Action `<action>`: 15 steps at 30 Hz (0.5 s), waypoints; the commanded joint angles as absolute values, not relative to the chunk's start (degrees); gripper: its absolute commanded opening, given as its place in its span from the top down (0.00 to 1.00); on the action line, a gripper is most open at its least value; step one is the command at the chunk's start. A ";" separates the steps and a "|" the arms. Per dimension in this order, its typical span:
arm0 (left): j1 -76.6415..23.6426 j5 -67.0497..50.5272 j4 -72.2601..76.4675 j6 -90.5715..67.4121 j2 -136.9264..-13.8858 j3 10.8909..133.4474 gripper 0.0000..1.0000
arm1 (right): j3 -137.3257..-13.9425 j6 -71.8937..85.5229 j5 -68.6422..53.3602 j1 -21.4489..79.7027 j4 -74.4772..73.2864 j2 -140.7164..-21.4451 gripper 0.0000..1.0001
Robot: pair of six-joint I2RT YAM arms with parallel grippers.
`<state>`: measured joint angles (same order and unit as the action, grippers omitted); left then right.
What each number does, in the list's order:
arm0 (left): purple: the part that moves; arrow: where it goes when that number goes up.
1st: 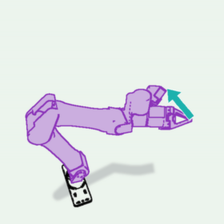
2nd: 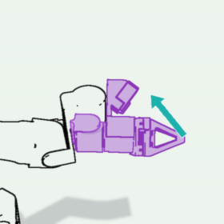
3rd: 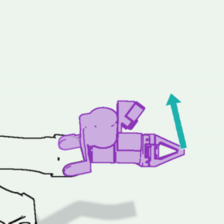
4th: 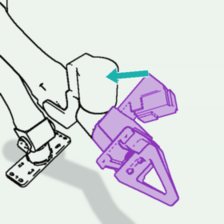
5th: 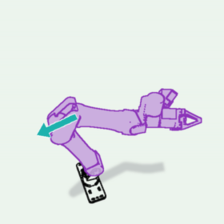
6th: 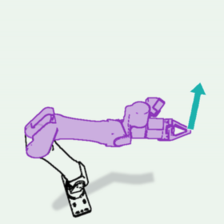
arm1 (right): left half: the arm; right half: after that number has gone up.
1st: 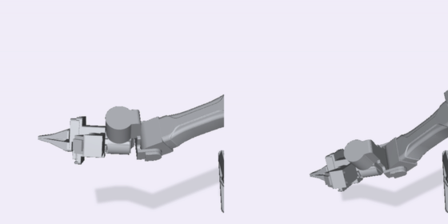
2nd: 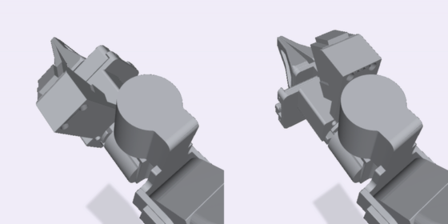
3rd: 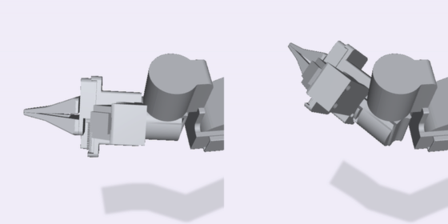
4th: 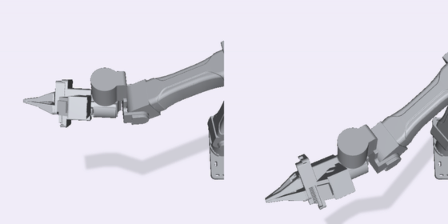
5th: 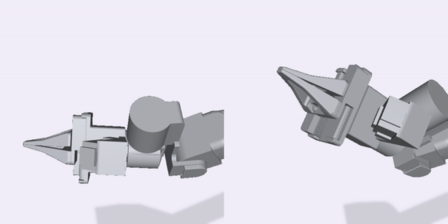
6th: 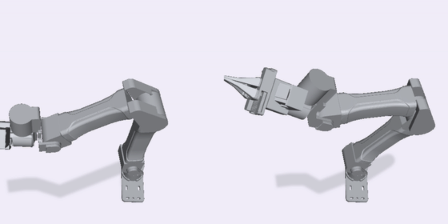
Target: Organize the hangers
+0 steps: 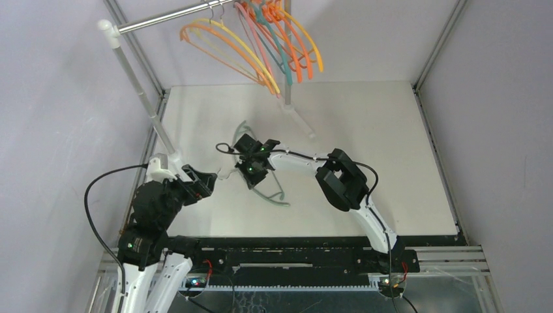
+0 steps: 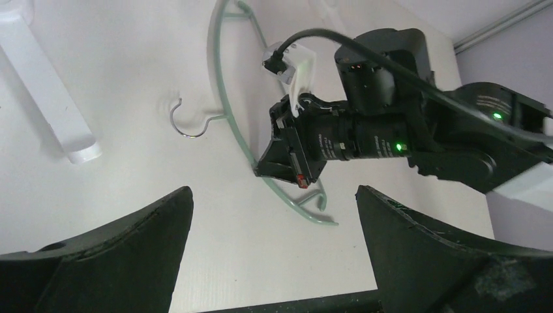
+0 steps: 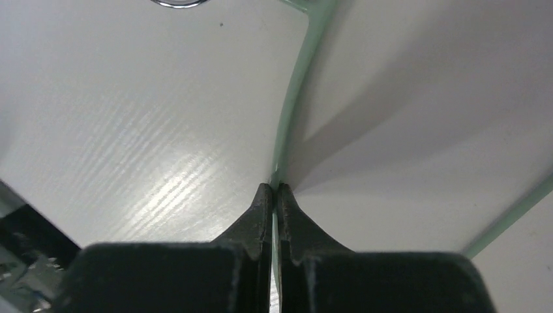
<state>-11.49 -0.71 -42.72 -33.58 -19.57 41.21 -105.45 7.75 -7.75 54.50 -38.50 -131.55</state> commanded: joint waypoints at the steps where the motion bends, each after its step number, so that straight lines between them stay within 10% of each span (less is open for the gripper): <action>1: -11.19 -2.98 -42.72 -33.33 -17.31 42.84 0.00 | -107.12 18.25 -20.79 49.89 -29.16 -131.68 1.00; 15: -11.27 -7.26 -27.30 -40.95 -12.83 24.27 0.00 | -103.13 69.95 -46.46 38.71 19.84 -130.62 1.00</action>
